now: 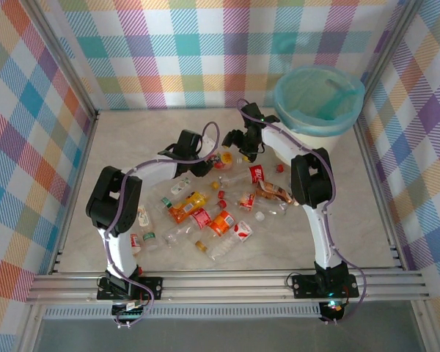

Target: Put the plastic bottles in the bin

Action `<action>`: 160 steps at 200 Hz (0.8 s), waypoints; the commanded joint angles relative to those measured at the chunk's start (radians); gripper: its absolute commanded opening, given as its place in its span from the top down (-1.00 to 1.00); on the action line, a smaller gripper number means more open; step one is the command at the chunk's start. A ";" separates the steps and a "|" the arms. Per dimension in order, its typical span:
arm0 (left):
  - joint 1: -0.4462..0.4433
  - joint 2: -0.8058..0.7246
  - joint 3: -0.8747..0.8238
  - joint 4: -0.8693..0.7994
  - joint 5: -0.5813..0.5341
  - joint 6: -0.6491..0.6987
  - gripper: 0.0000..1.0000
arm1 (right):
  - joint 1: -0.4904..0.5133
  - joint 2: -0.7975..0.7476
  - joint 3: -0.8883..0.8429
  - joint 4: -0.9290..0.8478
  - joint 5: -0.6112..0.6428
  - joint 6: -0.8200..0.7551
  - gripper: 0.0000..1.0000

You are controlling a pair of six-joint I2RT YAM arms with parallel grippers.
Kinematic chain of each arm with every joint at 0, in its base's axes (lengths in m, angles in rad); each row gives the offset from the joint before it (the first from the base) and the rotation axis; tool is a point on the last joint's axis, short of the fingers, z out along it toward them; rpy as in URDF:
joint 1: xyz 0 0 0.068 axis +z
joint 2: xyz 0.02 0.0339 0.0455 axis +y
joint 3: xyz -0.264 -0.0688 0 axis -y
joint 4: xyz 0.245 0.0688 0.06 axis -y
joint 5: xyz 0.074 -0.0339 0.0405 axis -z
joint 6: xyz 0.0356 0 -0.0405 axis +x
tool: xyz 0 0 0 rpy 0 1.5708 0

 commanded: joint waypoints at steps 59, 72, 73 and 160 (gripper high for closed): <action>0.022 0.070 0.029 -0.118 -0.012 -0.083 -0.34 | 0.012 0.046 0.054 0.016 -0.084 0.056 -0.99; 0.022 0.074 0.032 -0.123 -0.011 -0.085 -0.34 | 0.012 0.054 0.056 0.029 -0.102 0.070 -0.99; 0.022 0.074 0.032 -0.124 -0.011 -0.085 -0.34 | 0.013 0.055 0.056 0.030 -0.103 0.072 -0.99; 0.020 0.097 0.063 -0.167 -0.042 -0.111 -0.35 | 0.013 0.041 -0.032 0.158 -0.157 0.177 -0.42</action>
